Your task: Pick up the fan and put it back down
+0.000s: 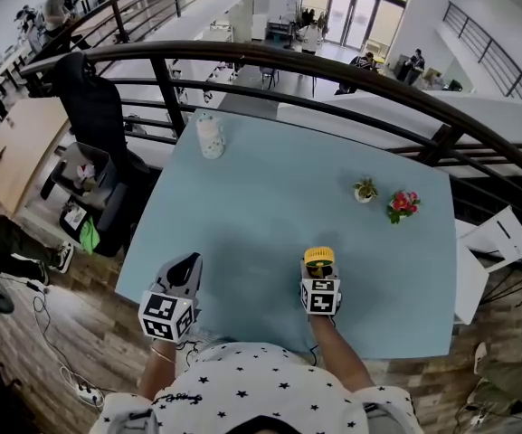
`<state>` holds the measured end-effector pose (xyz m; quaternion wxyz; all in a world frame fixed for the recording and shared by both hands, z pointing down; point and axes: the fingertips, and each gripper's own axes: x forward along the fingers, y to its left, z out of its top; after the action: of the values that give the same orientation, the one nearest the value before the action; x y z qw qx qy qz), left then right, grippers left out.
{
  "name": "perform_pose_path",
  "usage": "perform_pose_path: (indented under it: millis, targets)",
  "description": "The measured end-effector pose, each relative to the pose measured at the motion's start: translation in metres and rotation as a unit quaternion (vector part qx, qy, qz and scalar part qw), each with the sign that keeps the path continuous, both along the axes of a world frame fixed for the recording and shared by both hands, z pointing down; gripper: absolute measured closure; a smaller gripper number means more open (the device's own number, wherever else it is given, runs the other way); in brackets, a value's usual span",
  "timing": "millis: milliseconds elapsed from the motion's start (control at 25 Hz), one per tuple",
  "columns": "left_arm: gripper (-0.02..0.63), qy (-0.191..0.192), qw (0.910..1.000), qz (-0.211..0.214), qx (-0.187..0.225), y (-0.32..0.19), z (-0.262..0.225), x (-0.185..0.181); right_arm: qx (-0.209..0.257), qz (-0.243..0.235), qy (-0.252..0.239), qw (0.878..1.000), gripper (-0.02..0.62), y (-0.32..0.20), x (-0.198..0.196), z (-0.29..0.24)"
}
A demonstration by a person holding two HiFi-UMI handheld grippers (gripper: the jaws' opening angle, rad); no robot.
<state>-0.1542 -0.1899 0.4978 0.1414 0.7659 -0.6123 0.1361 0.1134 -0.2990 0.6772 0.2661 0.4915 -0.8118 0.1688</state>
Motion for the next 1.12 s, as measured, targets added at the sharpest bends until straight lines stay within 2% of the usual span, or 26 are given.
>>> perform_pose_path:
  millis: [160,600,880,1120]
  targets:
    - [0.577,0.001,1.0000,0.008,0.002,-0.003,-0.001,0.004,0.001,0.002,-0.007,1.000,0.357,0.005,0.001,-0.002]
    - [0.577,0.006,0.9979,0.065,-0.002,-0.020,0.003,0.035,-0.022,0.012,-0.059,0.998,0.336,0.041,0.010,-0.013]
    - [0.577,0.011,0.9933,0.115,-0.004,-0.035,0.007,0.067,-0.020,0.060,-0.106,0.992,0.393,0.061,0.044,-0.036]
    - [0.577,0.017,0.9887,0.149,-0.004,-0.044,0.008,0.092,0.026,0.099,-0.141,0.985,0.479,0.061,0.073,-0.075]
